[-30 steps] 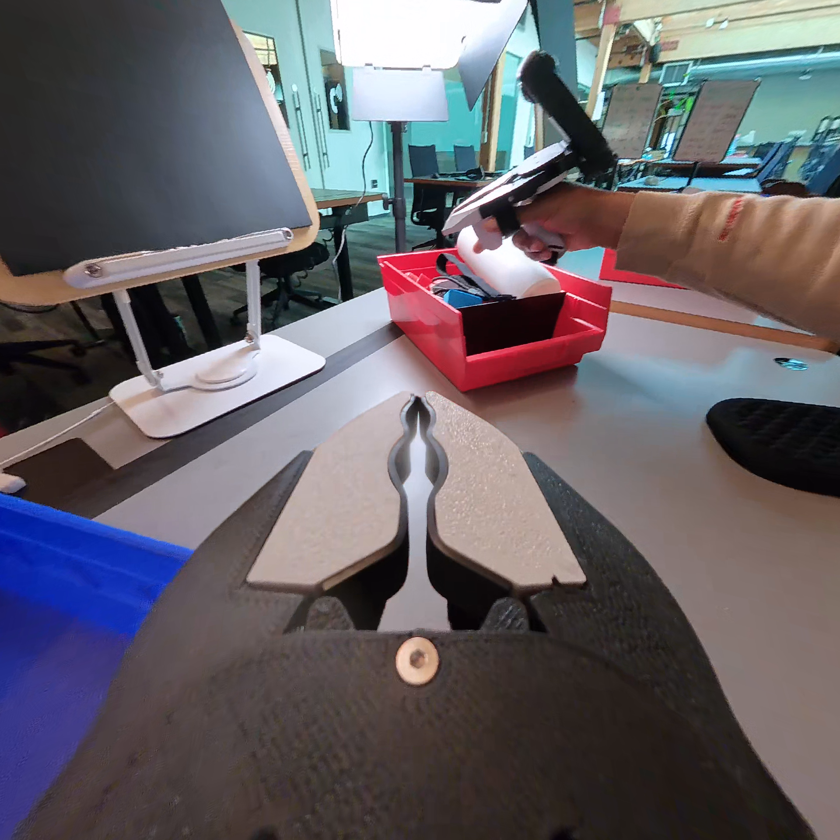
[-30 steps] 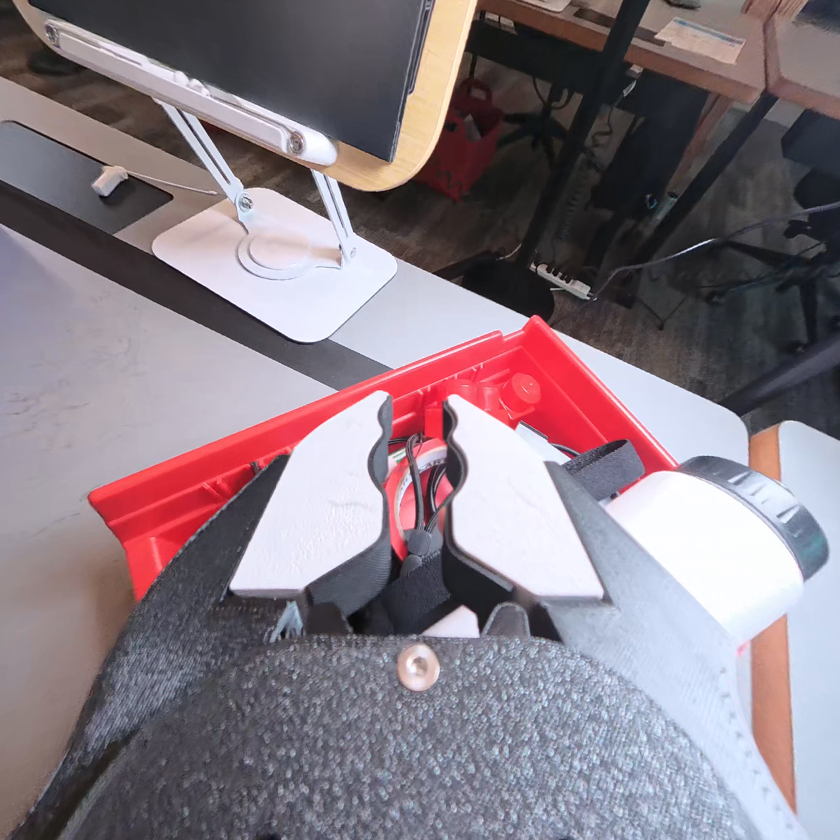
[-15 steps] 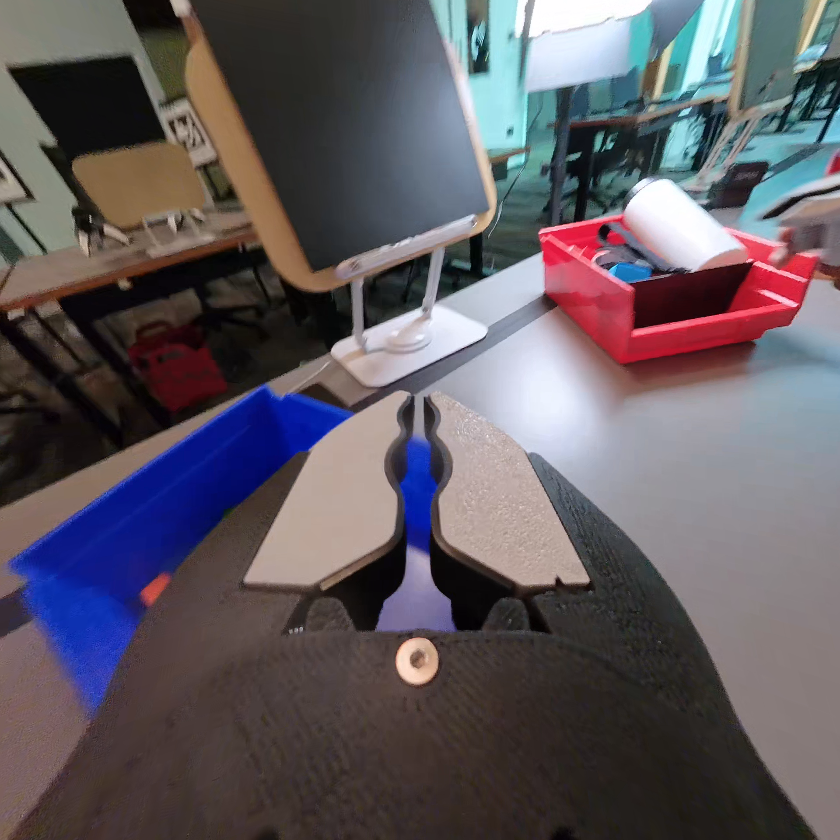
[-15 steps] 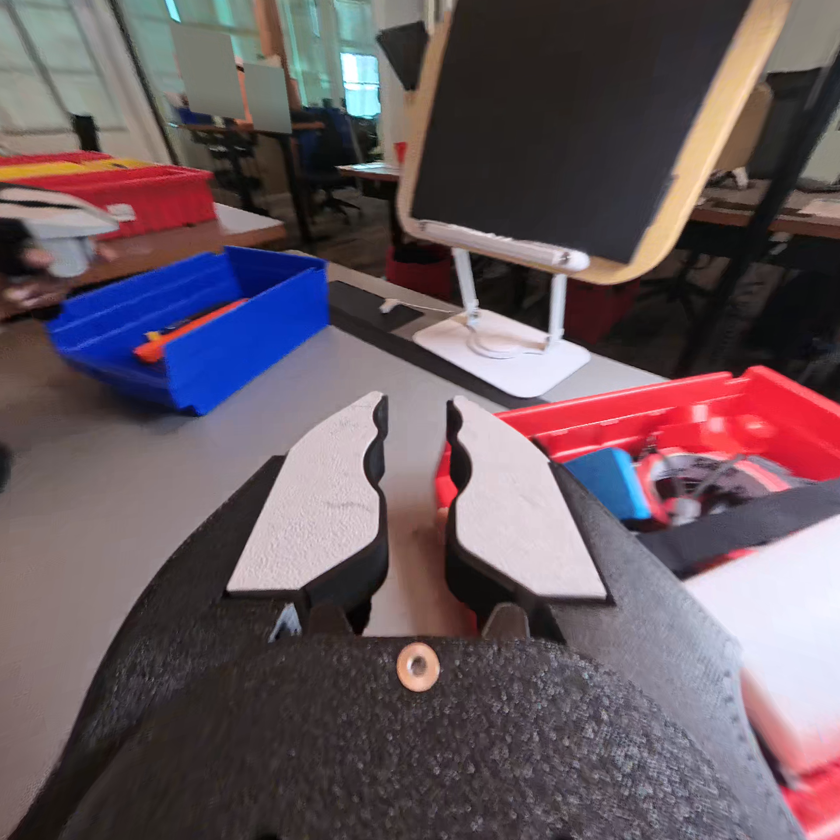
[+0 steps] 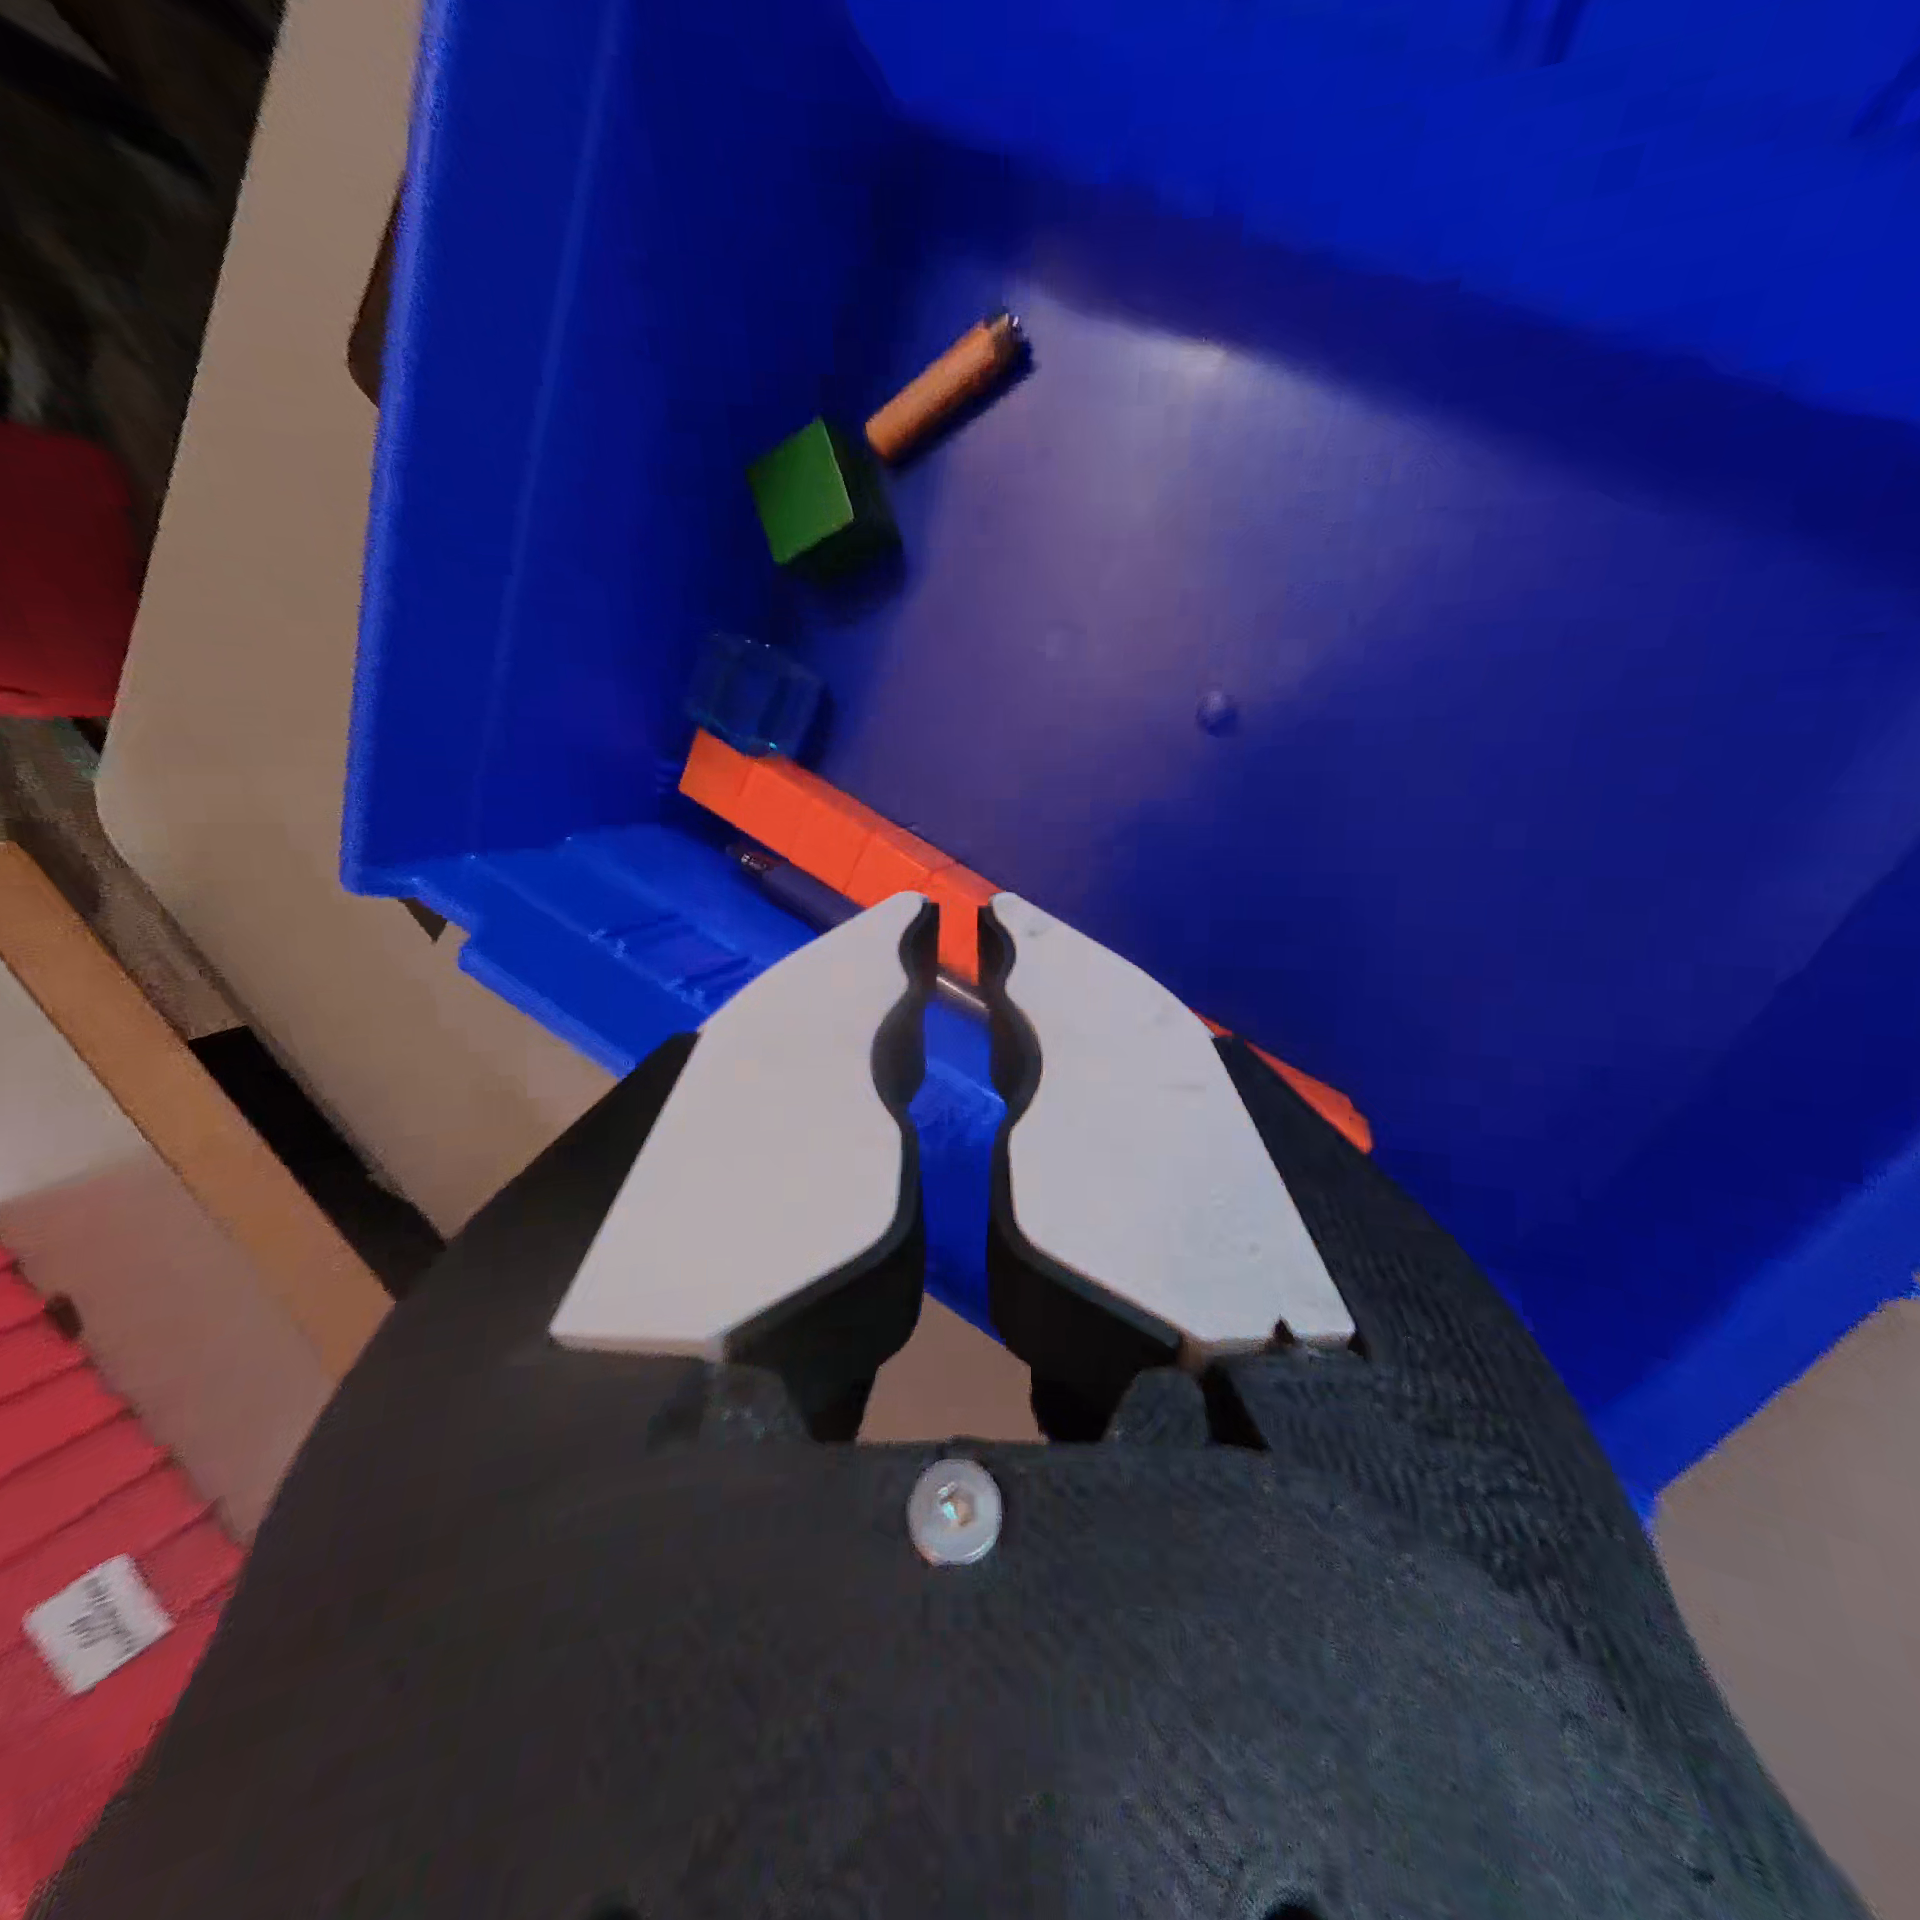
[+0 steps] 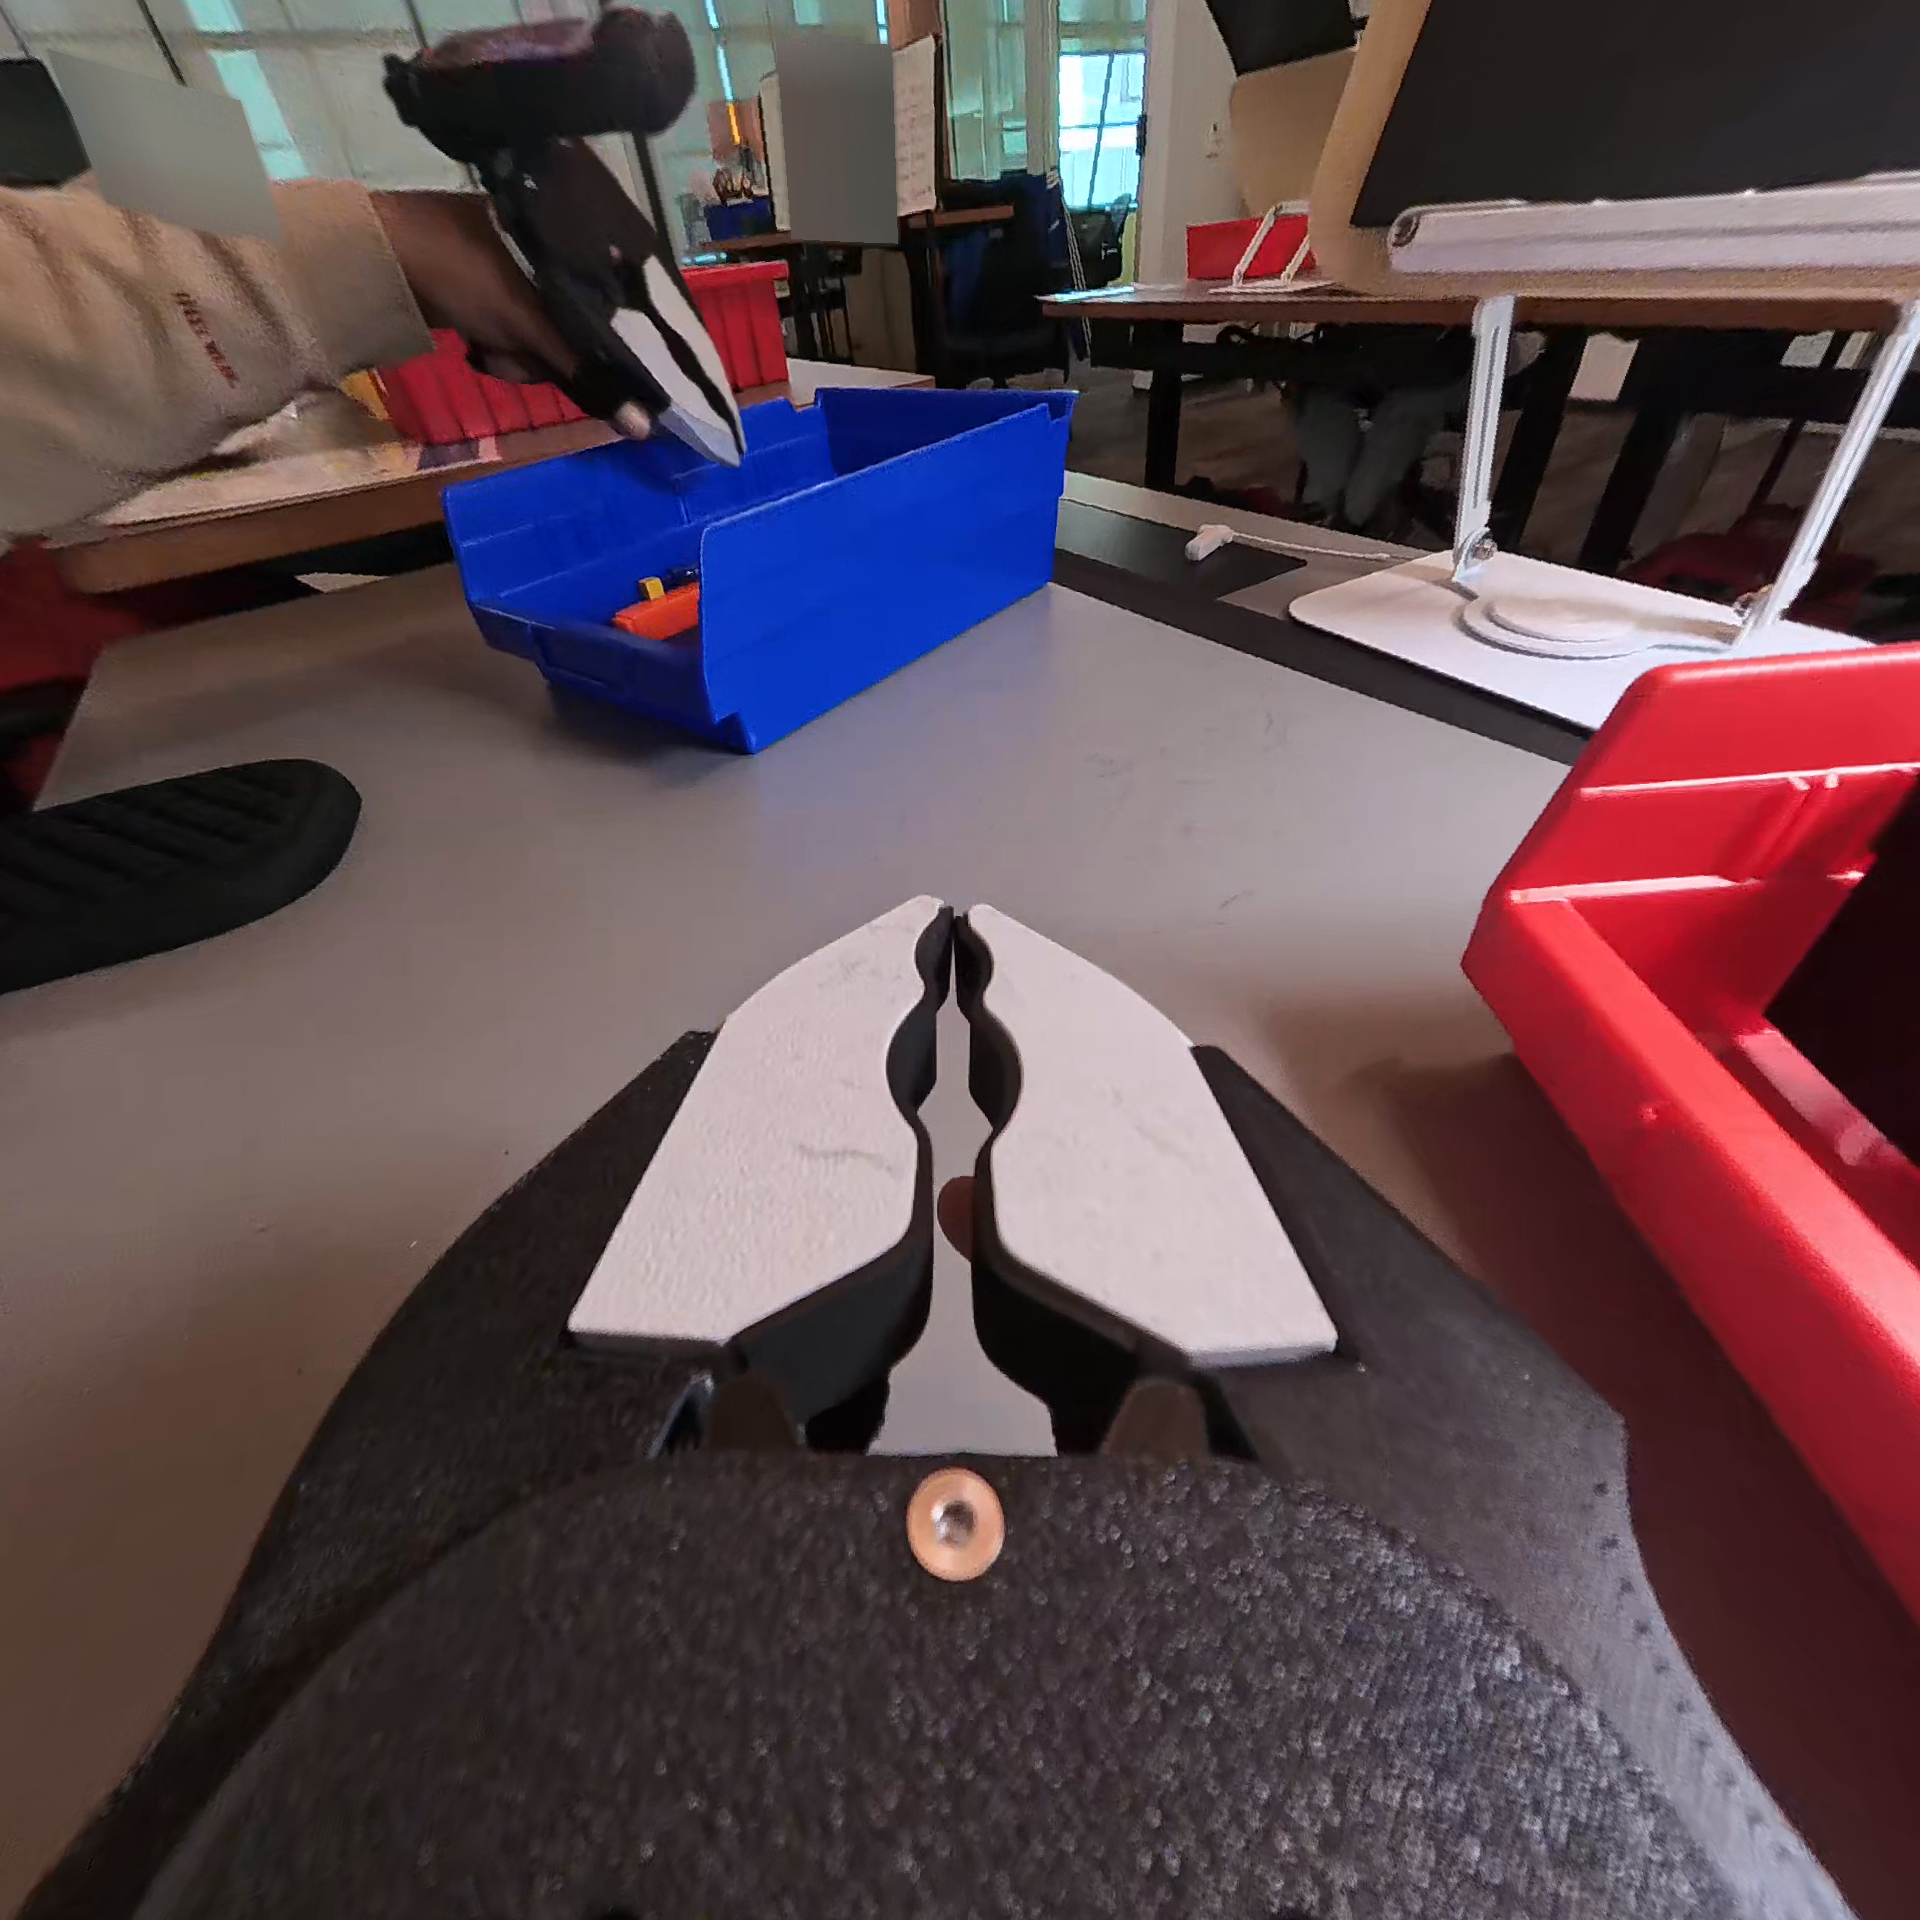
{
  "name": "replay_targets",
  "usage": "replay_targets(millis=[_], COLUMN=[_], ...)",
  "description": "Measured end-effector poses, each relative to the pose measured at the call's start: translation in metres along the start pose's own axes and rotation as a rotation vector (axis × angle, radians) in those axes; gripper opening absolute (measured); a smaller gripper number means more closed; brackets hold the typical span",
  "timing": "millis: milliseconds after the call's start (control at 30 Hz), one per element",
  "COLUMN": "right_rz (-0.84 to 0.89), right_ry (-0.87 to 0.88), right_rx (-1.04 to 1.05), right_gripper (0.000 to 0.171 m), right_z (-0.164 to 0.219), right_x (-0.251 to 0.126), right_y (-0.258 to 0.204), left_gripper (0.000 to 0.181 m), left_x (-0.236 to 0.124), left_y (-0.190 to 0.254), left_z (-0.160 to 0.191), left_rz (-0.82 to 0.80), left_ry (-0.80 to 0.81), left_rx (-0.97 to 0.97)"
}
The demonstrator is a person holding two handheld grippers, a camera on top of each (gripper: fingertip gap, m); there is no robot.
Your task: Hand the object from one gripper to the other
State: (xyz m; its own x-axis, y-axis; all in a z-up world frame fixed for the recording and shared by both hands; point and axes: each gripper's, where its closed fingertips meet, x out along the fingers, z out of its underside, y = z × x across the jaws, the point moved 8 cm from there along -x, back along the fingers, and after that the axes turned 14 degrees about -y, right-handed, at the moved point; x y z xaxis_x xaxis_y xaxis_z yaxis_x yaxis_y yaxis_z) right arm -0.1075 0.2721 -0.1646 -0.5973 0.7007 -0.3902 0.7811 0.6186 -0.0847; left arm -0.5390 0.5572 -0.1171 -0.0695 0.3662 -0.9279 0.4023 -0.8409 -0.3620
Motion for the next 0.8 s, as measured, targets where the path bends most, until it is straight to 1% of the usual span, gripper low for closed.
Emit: replay_targets(millis=[33,133,267,367,500,600,633,667,700,800], right_rz=[-0.003,-0.01,-0.059,-0.113,-0.067,-0.035,-0.033,-0.032,-0.033,-0.035], right_ry=[0.006,0.019,0.042,0.043,0.042,0.047,0.051,0.052,0.05,0.062], right_rx=[0.002,-0.009,-0.041,-0.051,-0.085,-0.123,-0.128,-0.13,-0.13,-0.118], right_gripper=[0.0,0.0,0.004,0.01,0.02,0.022,0.023,0.023,0.023,0.023], right_z=[0.001,0.002,0.0,0.0,0.0,0.001,0.001,0.001,0.001,0.002], right_x=[0.001,0.0,-0.003,-0.004,-0.004,-0.005,-0.005,-0.005,-0.005,-0.005], right_y=[-0.001,-0.002,-0.006,-0.01,-0.01,-0.009,-0.009,-0.008,-0.008,-0.005], left_gripper=[0.008,0.015,0.024,0.026,0.029,0.031,0.031,0.027,0.029,0.017], left_x=[0.005,0.018,0.036,0.052,0.073,0.085,0.088,0.089,0.09,0.092], left_y=[-0.003,-0.007,-0.003,-0.001,-0.002,-0.003,-0.003,-0.003,-0.004,-0.004], left_z=[-0.005,-0.026,-0.062,-0.086,-0.105,-0.111,-0.113,-0.115,-0.118,-0.122], left_rz=[-0.009,-0.018,-0.069,-0.11,-0.106,-0.081,-0.074,-0.067,-0.068,-0.02], left_ry=[-0.035,-0.084,-0.072,-0.055,-0.118,-0.183,-0.2,-0.21,-0.209,-0.219], left_rx=[0.022,0.093,0.224,0.314,0.398,0.471,0.495,0.516,0.531,0.564])
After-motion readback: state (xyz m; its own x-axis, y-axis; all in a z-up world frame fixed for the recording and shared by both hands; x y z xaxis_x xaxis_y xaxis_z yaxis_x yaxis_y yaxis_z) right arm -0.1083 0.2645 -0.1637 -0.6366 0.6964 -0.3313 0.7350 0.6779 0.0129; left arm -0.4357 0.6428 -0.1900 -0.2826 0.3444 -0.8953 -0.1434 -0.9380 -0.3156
